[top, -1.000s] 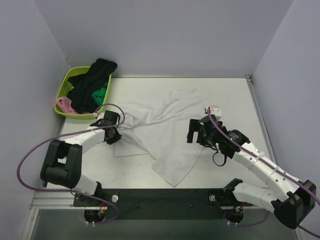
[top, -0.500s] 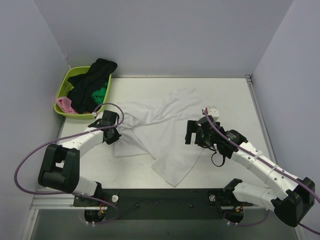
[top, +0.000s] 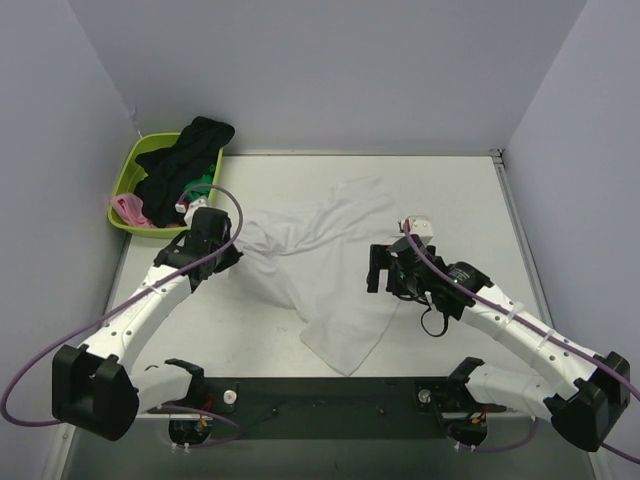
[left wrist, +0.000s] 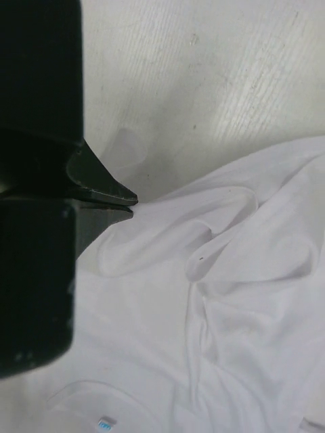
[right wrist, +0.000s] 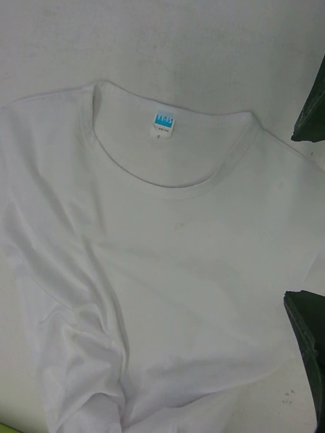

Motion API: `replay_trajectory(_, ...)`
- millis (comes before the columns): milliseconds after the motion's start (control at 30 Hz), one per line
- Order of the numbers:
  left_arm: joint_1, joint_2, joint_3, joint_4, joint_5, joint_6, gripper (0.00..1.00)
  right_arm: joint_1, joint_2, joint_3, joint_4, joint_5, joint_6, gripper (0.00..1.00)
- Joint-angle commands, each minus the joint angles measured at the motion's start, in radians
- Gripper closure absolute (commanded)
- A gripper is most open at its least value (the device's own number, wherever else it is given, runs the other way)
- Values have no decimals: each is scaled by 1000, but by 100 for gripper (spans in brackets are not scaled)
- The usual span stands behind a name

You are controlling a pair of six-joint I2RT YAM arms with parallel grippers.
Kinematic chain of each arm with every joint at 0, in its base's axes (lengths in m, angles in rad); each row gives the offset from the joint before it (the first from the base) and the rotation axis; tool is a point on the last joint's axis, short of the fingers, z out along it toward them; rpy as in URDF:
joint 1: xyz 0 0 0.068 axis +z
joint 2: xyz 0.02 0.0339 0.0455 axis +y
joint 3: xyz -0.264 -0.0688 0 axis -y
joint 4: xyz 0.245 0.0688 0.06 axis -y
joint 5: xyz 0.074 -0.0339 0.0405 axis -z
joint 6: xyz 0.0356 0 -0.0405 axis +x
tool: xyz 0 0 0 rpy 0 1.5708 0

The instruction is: Fold and stack the t-shirts

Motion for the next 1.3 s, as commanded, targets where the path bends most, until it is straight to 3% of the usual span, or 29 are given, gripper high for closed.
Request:
replay_trajectory(0, -80, -43, 86, -48, -18, -5, 100, 24, -8, 7, -31, 46, 20, 9)
replay_trajectory(200, -212, -6, 66, -19, -71, -64, 100, 56, -5, 24, -71, 68, 27, 9)
replay_trajectory(367, -304, 16, -86, 63, -87, -123, 100, 95, 5, 21, -91, 92, 46, 9)
replay_trajectory(567, -318, -10, -259, 110, -110, -234, 100, 131, 23, 17, -99, 111, 70, 9)
replay_trajectory(767, -287, -93, -322, 74, -162, -294, 100, 162, 55, 29, -99, 129, 84, 10)
replay_trajectory(900, -105, -127, -344, 83, -72, -239, 100, 183, 64, 29, -99, 137, 89, 9)
replay_trajectory(967, -70, -138, -354, 87, -59, -222, 100, 188, 66, 27, -99, 145, 90, 9)
replay_trajectory(1267, -54, -90, -351, 133, -8, -211, 97, 191, 74, 27, -99, 151, 89, 9)
